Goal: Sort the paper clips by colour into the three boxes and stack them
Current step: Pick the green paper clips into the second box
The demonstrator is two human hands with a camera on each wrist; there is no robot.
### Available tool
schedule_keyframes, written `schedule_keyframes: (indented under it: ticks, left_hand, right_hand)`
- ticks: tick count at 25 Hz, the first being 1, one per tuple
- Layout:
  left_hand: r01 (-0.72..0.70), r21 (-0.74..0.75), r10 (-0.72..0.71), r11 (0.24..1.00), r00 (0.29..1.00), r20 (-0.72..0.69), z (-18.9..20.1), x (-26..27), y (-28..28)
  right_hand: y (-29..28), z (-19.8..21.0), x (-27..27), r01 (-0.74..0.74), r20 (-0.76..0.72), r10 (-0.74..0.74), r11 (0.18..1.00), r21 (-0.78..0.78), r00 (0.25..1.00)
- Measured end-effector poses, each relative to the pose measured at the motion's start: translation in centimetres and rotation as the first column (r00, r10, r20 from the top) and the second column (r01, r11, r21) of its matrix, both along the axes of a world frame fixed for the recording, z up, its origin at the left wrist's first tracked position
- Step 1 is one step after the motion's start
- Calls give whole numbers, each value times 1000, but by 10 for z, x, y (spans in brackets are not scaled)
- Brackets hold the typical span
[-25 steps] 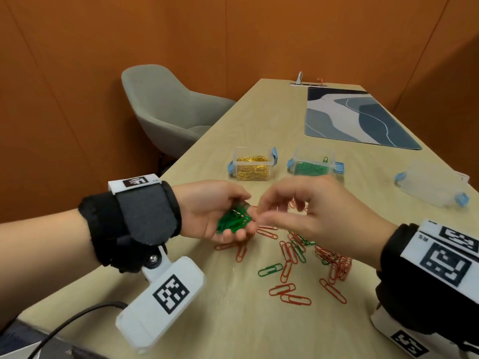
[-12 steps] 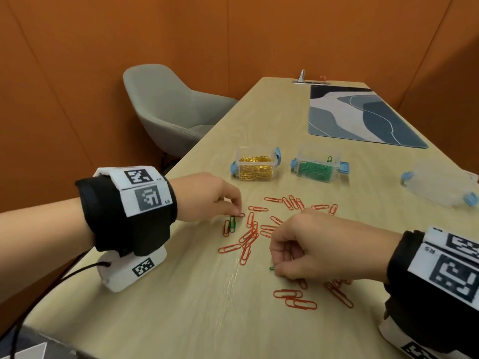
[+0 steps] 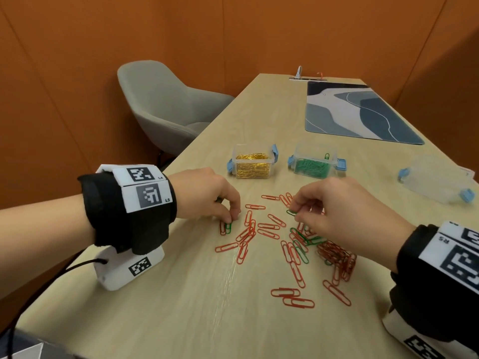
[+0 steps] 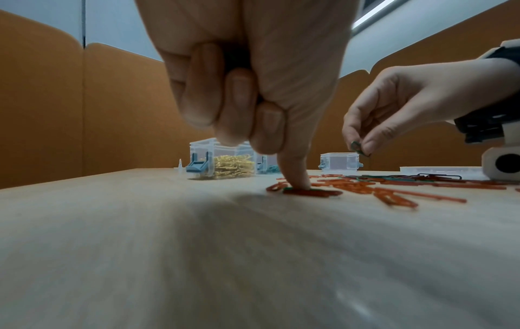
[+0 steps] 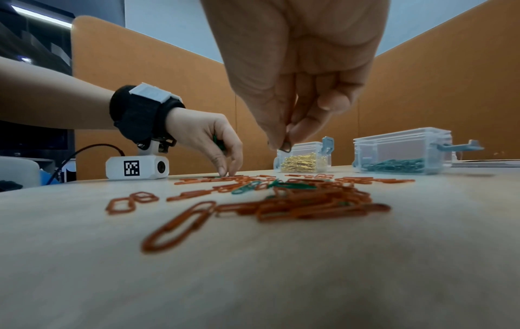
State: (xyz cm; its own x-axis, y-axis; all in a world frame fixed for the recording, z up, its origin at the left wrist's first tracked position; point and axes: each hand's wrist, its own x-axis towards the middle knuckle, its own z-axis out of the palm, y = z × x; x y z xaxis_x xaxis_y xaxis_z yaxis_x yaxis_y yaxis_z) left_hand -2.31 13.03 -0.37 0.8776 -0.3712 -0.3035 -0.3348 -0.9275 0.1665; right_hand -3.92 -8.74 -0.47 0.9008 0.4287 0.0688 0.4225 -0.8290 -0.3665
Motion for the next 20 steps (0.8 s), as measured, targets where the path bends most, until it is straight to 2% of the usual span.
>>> schedule_keyframes:
  ticks: [3,7,11,13,15,16,17,18,20]
  left_hand:
    - [19,28,-19,999,1000,-1,0,-1,0]
    - [112,143,-115,983,993,14,-2,-4,-8]
    - [126,217,-122,968,992,-33,-6,-10,-16]
    - [88,167,-79,982,995,-58,-6,-11,-16]
    - [-85,-41,80,996,989,-121,-2,-9,-15]
    - [-239,-212,185,948,952,-246,1,-8,-15]
    - [-392,-358,228,847,878,-422,4,-9,-16]
    - [-507,-450,192,735,792,-579,6,-9,-19]
    - [-615,-541,34,574,677,-735,6,-12,-28]
  right_hand:
    - [-7,1,-2,23,-3,-23,1000,1,1000]
    - [-11,2,-4,23,-15,-23,1000,-2,1000]
    - [-12,0,-2,19,-17,-18,999,32,1000]
    - [-12,-2,-1,14,-29,-12,998,65,999]
    - [-10,-1,-3,-22,-23,26,989,146,999]
    - [-9,0,-5,-55,-7,58,976,209,998]
    - [-8,1,-7,-96,16,95,957,275,995]
    - [-6,2,-8,-139,44,131,933,331,990]
    - [-5,3,-9,-211,92,189,896,390,978]
